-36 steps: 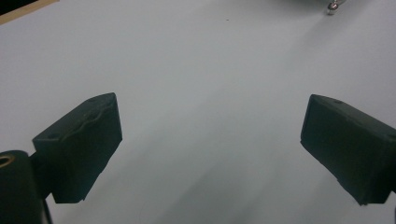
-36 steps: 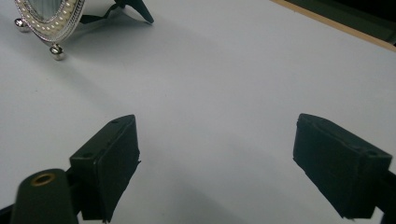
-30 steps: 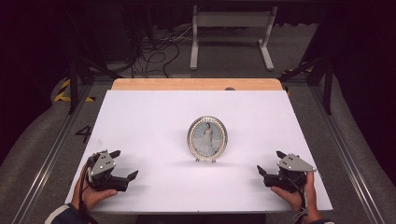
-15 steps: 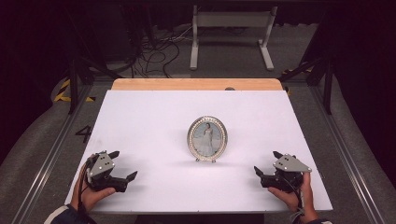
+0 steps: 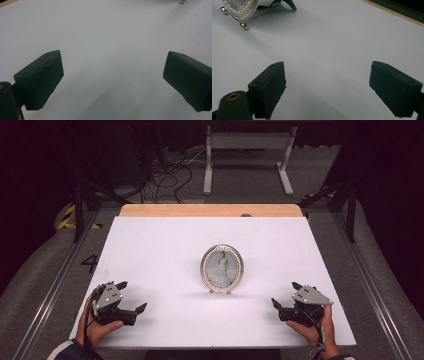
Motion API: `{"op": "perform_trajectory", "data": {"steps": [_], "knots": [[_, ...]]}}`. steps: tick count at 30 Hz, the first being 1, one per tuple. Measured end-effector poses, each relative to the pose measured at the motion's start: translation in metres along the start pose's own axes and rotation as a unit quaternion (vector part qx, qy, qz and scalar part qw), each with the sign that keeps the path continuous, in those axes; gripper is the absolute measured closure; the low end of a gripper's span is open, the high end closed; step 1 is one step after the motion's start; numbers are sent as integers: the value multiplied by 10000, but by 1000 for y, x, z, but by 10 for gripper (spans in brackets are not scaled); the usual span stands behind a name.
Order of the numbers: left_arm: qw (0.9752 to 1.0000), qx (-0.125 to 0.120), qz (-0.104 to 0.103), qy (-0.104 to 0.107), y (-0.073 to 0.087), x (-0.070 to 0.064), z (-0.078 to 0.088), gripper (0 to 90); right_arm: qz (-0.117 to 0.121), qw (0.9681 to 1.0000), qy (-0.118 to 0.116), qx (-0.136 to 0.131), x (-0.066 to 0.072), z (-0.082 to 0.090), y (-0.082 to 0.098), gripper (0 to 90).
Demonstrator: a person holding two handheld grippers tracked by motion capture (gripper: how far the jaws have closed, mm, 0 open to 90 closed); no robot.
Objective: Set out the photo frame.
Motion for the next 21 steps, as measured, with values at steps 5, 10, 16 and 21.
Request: {"op": "perform_trajectory", "data": {"steps": [5, 10, 16, 21], "knots": [[10000, 25, -8, 0, 0, 1, 0, 35, 38, 10000, 19, -4, 1, 0, -1, 137], [10000, 25, -8, 2, 0, 1, -1, 35, 40, 10000, 6, 15, 1, 0, 0, 137], [10000, 89, -25, -9, -1, 1, -4, 35, 18, 10000, 12, 36, 0, -1, 2, 135], [10000, 85, -21, -1, -1, 1, -5, 35, 20, 10000, 42, 39, -1, -1, 2, 133]]}}
Point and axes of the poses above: each handheld gripper's, and its own axes: z roughly backward along the jaws, y roughly out of its underside, x roughly to its left, the point moved 1 cm from there along -z, roughly forward along the jaws, and after that the axes turned 4 degrees about -y, right-handed, at the moved point
